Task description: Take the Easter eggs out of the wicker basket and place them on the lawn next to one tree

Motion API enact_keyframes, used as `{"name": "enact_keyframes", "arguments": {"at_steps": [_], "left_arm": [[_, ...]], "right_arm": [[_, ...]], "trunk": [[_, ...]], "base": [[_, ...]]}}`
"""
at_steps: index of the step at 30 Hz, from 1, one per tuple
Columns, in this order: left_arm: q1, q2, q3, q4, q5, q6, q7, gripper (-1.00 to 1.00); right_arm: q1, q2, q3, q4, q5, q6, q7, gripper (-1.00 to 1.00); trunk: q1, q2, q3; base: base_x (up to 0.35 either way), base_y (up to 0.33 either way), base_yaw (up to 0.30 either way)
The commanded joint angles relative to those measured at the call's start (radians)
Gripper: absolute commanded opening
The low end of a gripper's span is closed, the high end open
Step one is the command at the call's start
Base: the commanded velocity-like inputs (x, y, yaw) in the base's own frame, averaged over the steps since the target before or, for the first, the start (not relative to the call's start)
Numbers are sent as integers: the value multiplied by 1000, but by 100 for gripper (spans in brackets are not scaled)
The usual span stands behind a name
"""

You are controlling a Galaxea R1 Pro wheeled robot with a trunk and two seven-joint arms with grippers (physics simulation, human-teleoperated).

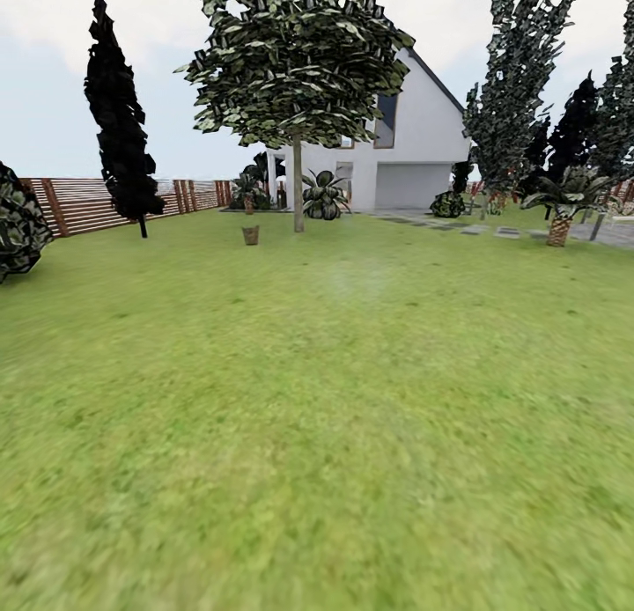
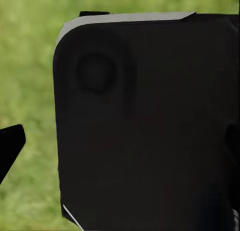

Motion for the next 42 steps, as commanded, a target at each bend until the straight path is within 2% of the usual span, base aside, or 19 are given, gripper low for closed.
{"name": "enact_keyframes", "arguments": {"at_steps": [1,5,7,9,10,13,17,18,19,21,23,26,28,31,34,36,37,39,42], "left_arm": [[1,-10,1,-15,4,1,1,100],[1,-22,4,-316,84,130,3,100],[-7,23,12,-660,291,553,4,100],[-28,84,27,-814,382,719,5,100],[-71,143,38,-931,443,797,6,100],[-88,166,41,-950,457,816,9,100],[-91,163,40,-950,458,819,11,100],[-91,161,39,-949,458,819,11,100],[-91,158,37,-951,458,821,11,100],[-91,155,34,-962,459,828,8,100],[-92,140,28,-984,458,842,8,100],[-94,120,25,-995,453,855,16,100],[-94,114,24,-1024,450,859,21,100],[-94,111,23,-1058,447,858,63,100],[-98,129,32,-1053,451,849,232,100],[-136,171,41,-997,468,849,233,100],[-230,224,49,-886,519,849,156,100],[-331,267,53,-722,567,845,50,100],[-423,283,48,-545,587,748,-23,100]], "right_arm": [[-1,1,1,1,-2,0,1,100],[-1,30,5,-8,4,6,9,100],[-1,24,6,-148,6,37,17,100],[-2,15,6,-263,7,149,15,100],[-7,-12,4,-514,6,424,1,100],[-65,-27,5,-847,7,657,-17,100],[-151,-26,17,-931,9,775,-15,100],[-169,-24,42,-936,11,828,-14,100],[-188,-29,130,-960,20,941,-14,100],[-196,-53,164,-996,19,975,-13,100],[-199,-108,109,-1079,-7,994,-5,100],[-201,-137,52,-1190,-127,1011,3,100],[-202,-133,84,-1164,-147,1007,-30,100],[-218,-123,96,-1115,-90,974,-190,100],[-234,-129,13,-1113,-226,1009,-175,100],[-244,-132,8,-1085,-184,1005,-193,100],[-334,-182,1,-909,-105,978,-201,100],[-463,-257,0,-642,-87,924,-141,100],[-554,-295,38,-474,-87,841,116,100]], "trunk": [[0,0,-1],[0,0,-1],[0,0,-1],[0,0,-1],[0,0,-1],[0,0,-1],[0,0,-1],[0,0,-1],[0,0,-1],[0,0,-1],[0,0,-1],[0,0,-1],[0,0,-1],[0,0,-1],[0,0,-1],[0,0,-1],[0,0,-1],[0,0,-1],[0,0,-1]], "base": [[93,0,0],[256,0,0],[327,0,0],[334,0,0],[337,0,0],[338,0,0],[338,0,0],[338,0,0],[338,0,0],[338,0,0],[338,0,0],[338,0,0],[338,0,0],[338,0,0],[338,0,0],[339,0,0],[339,0,0],[339,0,0],[339,0,0]]}}
